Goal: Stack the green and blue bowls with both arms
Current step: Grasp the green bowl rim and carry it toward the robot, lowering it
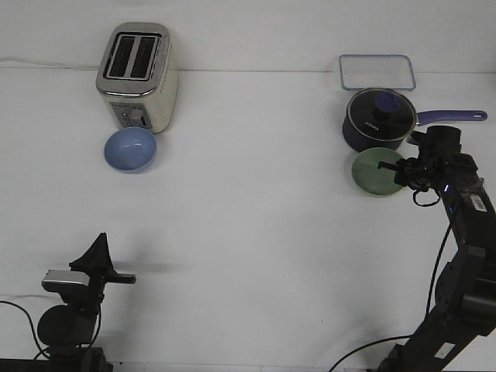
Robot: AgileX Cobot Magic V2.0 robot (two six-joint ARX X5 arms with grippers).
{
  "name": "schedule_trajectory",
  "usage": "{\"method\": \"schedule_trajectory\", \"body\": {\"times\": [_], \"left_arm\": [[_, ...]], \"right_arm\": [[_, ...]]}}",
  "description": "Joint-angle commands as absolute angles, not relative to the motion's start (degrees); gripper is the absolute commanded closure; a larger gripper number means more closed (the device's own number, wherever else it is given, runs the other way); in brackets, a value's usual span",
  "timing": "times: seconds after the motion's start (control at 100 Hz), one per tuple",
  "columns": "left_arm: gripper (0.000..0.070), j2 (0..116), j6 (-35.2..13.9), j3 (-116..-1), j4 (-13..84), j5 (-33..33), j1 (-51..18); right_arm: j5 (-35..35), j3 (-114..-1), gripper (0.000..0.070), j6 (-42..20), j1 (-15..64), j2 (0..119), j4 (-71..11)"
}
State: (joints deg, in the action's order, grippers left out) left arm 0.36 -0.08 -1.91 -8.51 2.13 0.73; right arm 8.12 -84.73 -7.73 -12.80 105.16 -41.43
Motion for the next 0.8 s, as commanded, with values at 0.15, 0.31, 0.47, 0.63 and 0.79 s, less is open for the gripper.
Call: {"method": "schedule_trajectory", "body": {"times": [0.15, 0.31, 0.47, 0.63, 0.79], "left_arm": [[0.0685, 0.30, 0.21, -0.80, -9.06, 2.42, 0.69], [0.0685, 0.30, 0.21, -0.80, -9.06, 2.42, 0.69], [0.0685, 0.30, 0.21, -0.80, -9.06, 2.42, 0.69], [0.0685, 0.30, 0.21, -0.80, -9.06, 2.42, 0.69], [0.0685, 0.30, 0.21, -0.80, -9.06, 2.42, 0.69]], "right_arm": [[14.68, -86.04, 0.0700, -7.90, -12.43, 93.58, -44.07], [18.35, -85.82, 0.0700, -7.92, -10.48, 84.58, -47.03], [20.10, -80.79, 0.0700, -9.61, -5.32, 75.40, -46.94], [20.14, -70.32, 0.0700, -13.78, 3.57, 67.90, -45.30], [19.49, -58.89, 0.0700, -19.25, 14.31, 64.88, -39.68]]}}
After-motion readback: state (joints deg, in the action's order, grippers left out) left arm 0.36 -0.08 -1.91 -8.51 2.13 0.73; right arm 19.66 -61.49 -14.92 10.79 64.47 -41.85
